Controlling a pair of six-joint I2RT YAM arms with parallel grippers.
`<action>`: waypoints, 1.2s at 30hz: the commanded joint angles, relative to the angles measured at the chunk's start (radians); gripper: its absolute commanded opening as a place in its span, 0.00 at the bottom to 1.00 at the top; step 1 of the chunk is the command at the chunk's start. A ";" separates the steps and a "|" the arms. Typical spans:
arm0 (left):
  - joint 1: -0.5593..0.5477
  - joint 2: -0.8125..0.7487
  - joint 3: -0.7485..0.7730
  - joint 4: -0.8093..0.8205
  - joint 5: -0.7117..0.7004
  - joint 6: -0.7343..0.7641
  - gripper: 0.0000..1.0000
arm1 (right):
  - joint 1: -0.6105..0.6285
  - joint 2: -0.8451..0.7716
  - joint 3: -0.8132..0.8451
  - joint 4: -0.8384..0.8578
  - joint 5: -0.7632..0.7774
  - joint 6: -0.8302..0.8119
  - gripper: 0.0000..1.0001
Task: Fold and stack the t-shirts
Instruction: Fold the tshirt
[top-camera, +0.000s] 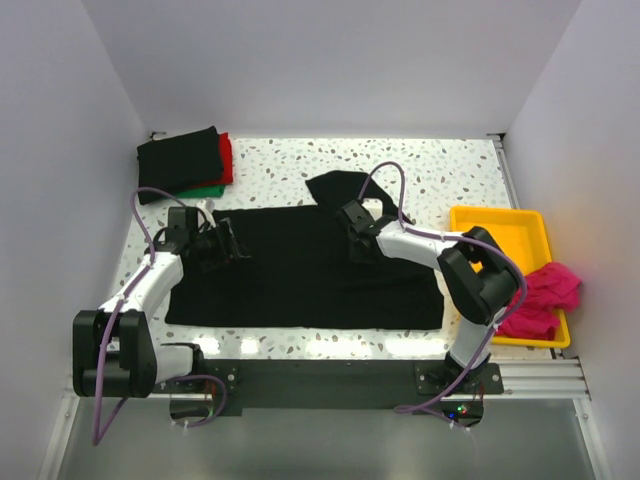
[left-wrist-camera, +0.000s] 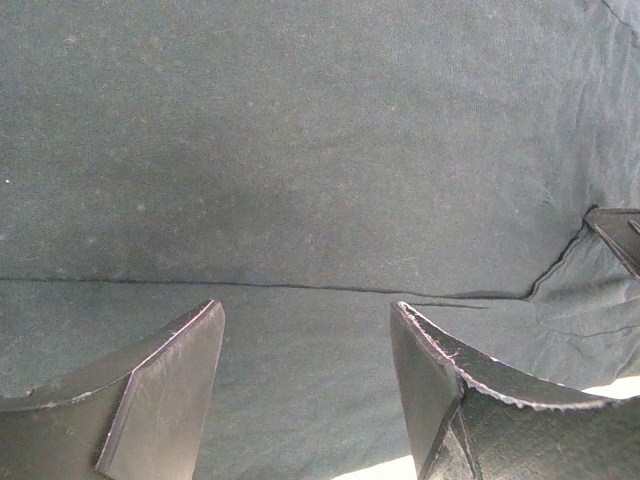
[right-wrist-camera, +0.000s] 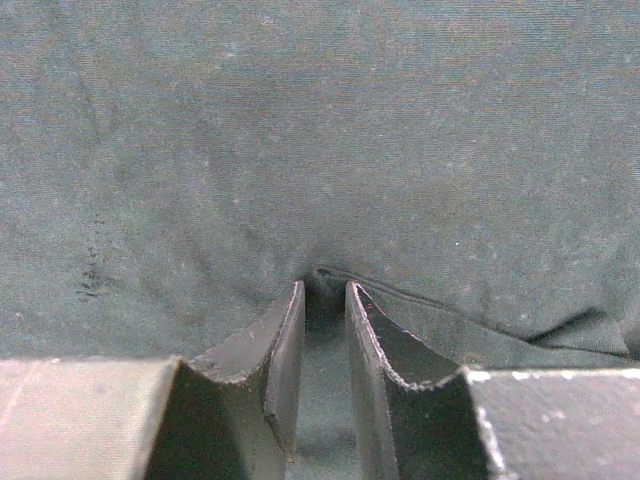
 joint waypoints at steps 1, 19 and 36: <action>-0.006 -0.007 -0.001 0.029 0.021 0.025 0.72 | 0.003 0.006 -0.008 0.023 0.028 0.020 0.26; -0.008 -0.007 -0.001 0.026 0.018 0.025 0.72 | 0.020 -0.073 0.060 -0.045 0.077 -0.016 0.00; -0.012 -0.010 -0.003 0.022 0.012 0.026 0.72 | 0.088 0.005 0.163 -0.014 0.140 -0.081 0.00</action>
